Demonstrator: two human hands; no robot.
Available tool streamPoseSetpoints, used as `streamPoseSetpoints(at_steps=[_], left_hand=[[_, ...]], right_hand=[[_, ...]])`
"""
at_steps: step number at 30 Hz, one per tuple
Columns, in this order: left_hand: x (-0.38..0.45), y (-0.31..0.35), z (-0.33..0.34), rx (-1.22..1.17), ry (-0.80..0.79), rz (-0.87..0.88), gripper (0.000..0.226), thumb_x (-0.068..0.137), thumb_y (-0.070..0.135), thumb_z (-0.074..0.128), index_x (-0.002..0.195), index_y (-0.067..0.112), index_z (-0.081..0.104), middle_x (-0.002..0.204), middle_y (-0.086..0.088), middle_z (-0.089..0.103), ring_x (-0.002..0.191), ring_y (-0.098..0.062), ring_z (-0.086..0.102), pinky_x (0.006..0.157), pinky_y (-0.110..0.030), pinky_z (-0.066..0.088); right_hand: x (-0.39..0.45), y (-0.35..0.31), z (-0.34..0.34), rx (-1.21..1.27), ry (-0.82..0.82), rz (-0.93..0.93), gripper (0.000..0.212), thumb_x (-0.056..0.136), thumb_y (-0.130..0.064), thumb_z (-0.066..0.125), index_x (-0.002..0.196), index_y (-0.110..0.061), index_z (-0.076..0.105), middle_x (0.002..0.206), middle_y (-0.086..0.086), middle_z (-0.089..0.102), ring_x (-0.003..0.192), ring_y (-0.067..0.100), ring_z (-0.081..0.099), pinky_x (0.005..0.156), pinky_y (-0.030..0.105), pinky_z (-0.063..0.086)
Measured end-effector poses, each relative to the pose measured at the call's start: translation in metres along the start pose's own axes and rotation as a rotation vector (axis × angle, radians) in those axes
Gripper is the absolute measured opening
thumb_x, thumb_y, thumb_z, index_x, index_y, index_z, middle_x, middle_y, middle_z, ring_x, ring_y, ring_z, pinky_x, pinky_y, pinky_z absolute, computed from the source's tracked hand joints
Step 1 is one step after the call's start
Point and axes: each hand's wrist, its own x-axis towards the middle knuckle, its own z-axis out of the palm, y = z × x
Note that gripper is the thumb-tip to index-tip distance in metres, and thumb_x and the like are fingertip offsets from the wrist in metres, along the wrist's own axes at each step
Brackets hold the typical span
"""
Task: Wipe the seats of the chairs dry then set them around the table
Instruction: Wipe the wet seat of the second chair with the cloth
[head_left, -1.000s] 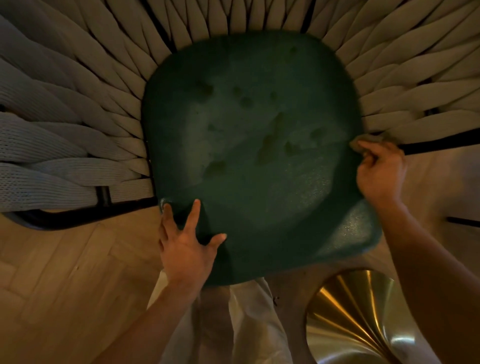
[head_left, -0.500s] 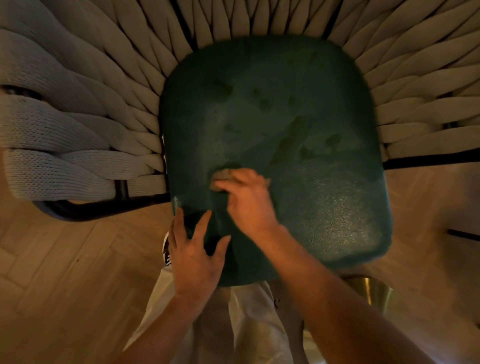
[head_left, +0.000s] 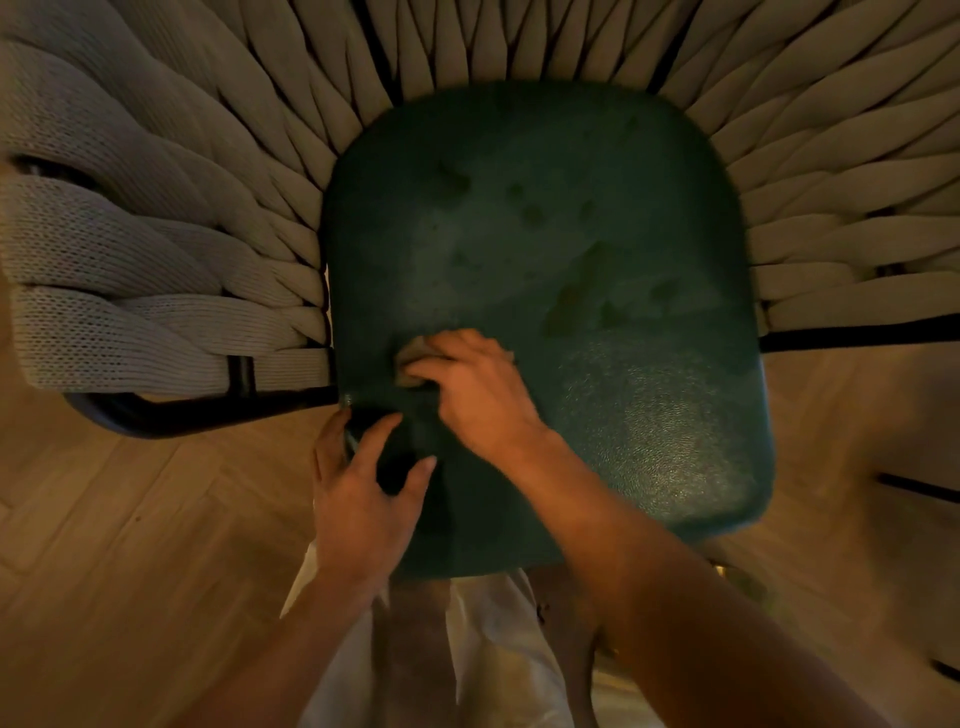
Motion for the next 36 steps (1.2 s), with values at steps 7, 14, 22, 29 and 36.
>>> streamPoseSetpoints(at_steps=[7,14,22,29,36], left_hand=[[0.016,0.016,0.003,0.046,-0.034,-0.013,0.065,0.071,0.042,0.081,0.131,0.032,0.057,0.151,-0.011,0.028,0.139,-0.032,0.027,0.107,-0.046,0.036],[0.024,0.012,0.008,0.074,-0.049,-0.014,0.065,0.072,0.041,0.081,0.132,0.031,0.056,0.152,-0.014,0.025,0.138,-0.036,0.028,0.107,-0.048,0.036],[0.023,0.008,0.009,0.069,-0.132,-0.026,0.071,0.077,0.048,0.074,0.14,0.039,0.043,0.156,-0.004,0.011,0.143,-0.033,0.019,0.108,-0.048,0.036],[0.017,0.007,0.003,0.063,-0.184,-0.012,0.078,0.073,0.049,0.077,0.143,0.038,0.042,0.158,-0.005,0.008,0.146,-0.029,0.012,0.11,-0.037,0.027],[0.001,-0.007,-0.006,0.032,0.077,0.049,0.02,0.076,0.007,0.078,0.095,0.008,0.074,0.114,-0.016,0.064,0.112,-0.024,0.05,0.097,-0.017,0.034]], right_hand=[[-0.047,0.114,-0.067,-0.122,0.155,0.243,0.042,0.067,-0.007,0.042,0.095,-0.015,0.072,0.104,0.008,0.067,0.094,0.033,0.062,0.084,0.042,0.05],[-0.08,0.187,-0.126,-0.191,0.261,0.515,0.031,0.071,0.004,0.049,0.095,-0.008,0.065,0.101,0.014,0.064,0.093,0.033,0.059,0.083,0.038,0.048],[-0.069,0.176,-0.101,-0.059,0.476,0.705,0.026,0.073,0.005,0.049,0.092,-0.003,0.065,0.1,0.018,0.062,0.093,0.031,0.059,0.081,0.027,0.041],[-0.017,0.058,-0.025,0.016,0.29,0.256,0.038,0.064,-0.009,0.036,0.08,-0.01,0.071,0.091,0.01,0.067,0.09,0.031,0.061,0.081,0.039,0.049],[0.044,-0.057,0.035,-0.063,-0.1,-0.055,0.034,0.081,-0.015,0.046,0.101,-0.012,0.073,0.108,0.009,0.062,0.101,0.029,0.051,0.08,0.038,0.045]])
